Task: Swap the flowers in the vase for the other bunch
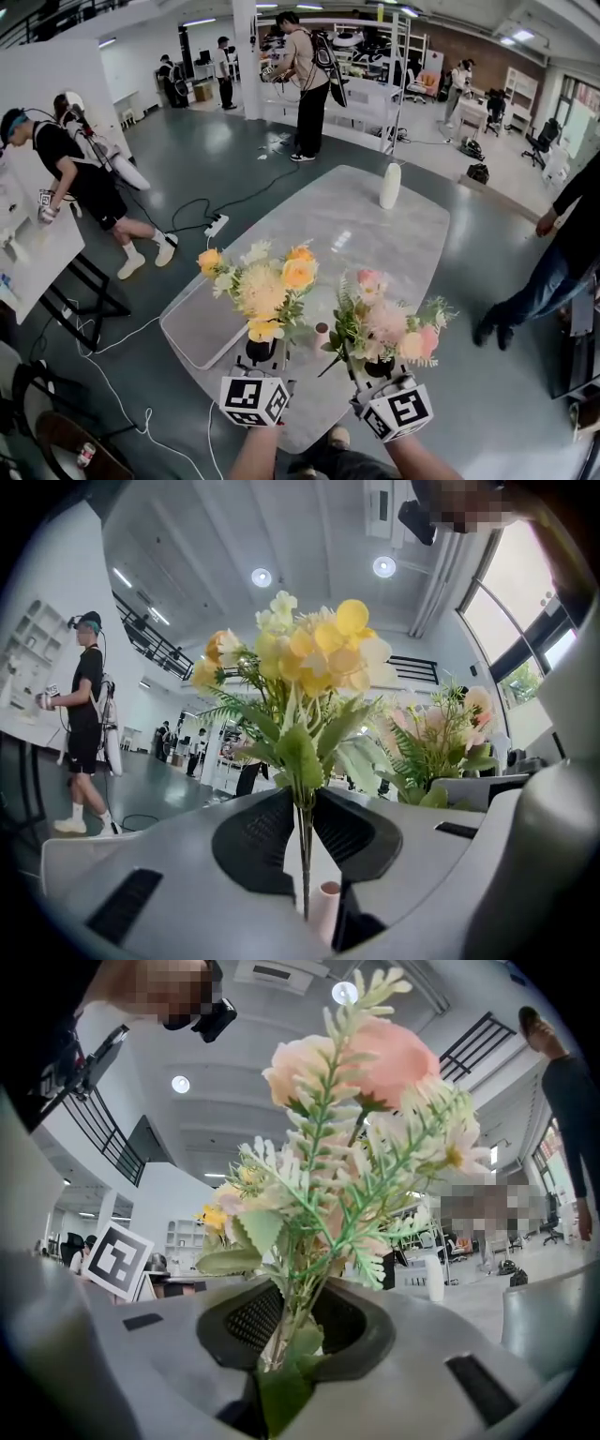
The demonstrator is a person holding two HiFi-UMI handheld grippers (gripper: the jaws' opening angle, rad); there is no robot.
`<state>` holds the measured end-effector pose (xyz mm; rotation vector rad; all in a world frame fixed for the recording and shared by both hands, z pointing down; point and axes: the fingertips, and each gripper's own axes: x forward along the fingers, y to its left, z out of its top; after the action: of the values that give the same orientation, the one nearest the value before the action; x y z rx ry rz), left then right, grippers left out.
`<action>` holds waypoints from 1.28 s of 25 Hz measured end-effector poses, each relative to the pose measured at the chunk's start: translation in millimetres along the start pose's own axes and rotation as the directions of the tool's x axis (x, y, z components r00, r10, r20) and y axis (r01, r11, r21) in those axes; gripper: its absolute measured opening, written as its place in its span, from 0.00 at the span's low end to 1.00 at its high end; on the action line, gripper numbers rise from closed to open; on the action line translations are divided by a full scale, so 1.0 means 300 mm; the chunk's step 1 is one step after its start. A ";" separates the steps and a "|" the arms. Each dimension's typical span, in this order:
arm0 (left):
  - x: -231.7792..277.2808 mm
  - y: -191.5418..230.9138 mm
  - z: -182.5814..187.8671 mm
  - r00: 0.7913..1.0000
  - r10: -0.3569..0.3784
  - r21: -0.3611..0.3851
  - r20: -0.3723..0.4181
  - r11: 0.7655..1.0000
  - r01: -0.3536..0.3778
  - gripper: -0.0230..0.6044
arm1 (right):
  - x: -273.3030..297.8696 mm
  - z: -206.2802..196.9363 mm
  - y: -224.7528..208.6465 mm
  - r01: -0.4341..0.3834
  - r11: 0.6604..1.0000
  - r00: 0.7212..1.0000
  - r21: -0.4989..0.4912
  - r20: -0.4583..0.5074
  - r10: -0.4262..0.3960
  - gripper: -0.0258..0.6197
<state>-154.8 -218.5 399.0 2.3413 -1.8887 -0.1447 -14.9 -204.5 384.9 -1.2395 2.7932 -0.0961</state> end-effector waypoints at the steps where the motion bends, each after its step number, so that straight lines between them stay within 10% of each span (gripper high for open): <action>1: -0.003 -0.002 0.000 1.000 0.006 -0.001 0.000 1.000 -0.006 0.15 | 0.003 0.002 -0.003 -0.007 1.000 1.000 0.000 0.000 0.007 0.20; 32: -0.064 0.077 -0.154 0.993 0.115 -0.060 -0.032 0.991 -0.117 0.15 | 0.203 0.021 -0.062 -0.081 0.995 0.997 -0.065 0.005 0.081 0.20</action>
<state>-174.0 -202.7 448.1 2.1761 -1.9719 -0.1545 -41.3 -262.2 377.1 -1.1346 2.8568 0.0049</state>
